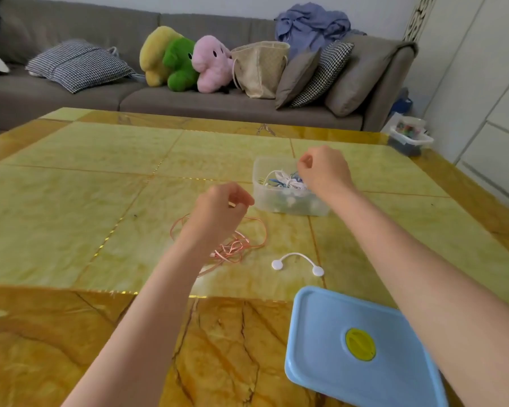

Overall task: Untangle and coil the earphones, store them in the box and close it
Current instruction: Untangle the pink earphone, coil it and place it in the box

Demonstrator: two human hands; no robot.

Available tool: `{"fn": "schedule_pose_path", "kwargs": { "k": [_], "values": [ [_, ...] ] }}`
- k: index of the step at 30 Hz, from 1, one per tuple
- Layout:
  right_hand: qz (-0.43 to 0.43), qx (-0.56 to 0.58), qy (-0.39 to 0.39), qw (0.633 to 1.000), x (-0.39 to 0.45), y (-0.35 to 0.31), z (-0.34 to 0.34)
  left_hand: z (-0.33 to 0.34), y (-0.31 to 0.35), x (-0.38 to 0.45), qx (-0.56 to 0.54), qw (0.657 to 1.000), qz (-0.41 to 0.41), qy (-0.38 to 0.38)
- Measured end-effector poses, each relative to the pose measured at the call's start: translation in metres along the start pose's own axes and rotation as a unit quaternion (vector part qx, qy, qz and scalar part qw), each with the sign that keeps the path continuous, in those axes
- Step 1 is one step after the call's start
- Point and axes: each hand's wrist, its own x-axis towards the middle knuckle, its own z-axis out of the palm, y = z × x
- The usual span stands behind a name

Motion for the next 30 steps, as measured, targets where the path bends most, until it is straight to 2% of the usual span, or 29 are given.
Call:
{"fn": "schedule_pose_path", "kwargs": {
  "k": [2, 4, 6, 8, 11, 14, 16, 20, 24, 27, 30],
  "values": [
    [-0.066, 0.099, -0.066, 0.991, -0.028, -0.009, 0.009, -0.008, -0.003, -0.004, 0.035, 0.999, -0.001, 0.002],
    [-0.129, 0.133, -0.207, 0.961, -0.058, -0.02, 0.023, -0.019, -0.01, -0.01, 0.07, 0.997, -0.013, 0.008],
    [-0.167, 0.102, -0.316, 0.928, -0.08, -0.03, 0.04, -0.03, -0.021, -0.014, 0.107, 0.993, -0.038, 0.01],
    [-0.204, 0.041, -0.348, 0.914, -0.091, -0.04, 0.051, -0.039, -0.034, -0.019, 0.141, 0.986, -0.088, -0.013],
    [-0.219, -0.038, -0.337, 0.915, -0.092, -0.047, 0.047, -0.04, -0.046, -0.029, 0.204, 0.962, -0.14, -0.113],
    [-0.194, -0.092, -0.367, 0.905, -0.082, -0.043, 0.038, -0.028, -0.051, -0.032, 0.272, 0.943, -0.098, -0.167],
    [-0.18, -0.057, -0.364, 0.912, -0.075, -0.043, 0.029, -0.023, -0.051, -0.03, 0.299, 0.939, -0.077, -0.15],
    [-0.129, 0.087, -0.244, 0.957, -0.065, -0.055, 0.031, -0.024, -0.052, -0.028, 0.276, 0.951, -0.069, -0.121],
    [-0.153, -0.008, -0.286, 0.946, -0.073, -0.068, 0.065, -0.029, -0.054, -0.031, 0.261, 0.956, -0.053, -0.122],
    [-0.155, -0.037, -0.251, 0.955, -0.072, -0.074, 0.074, -0.038, -0.054, -0.03, 0.245, 0.964, -0.05, -0.092],
    [-0.105, 0.028, -0.193, 0.975, -0.059, -0.071, 0.06, -0.049, -0.056, -0.025, 0.226, 0.972, -0.055, -0.043]
  ]
}}
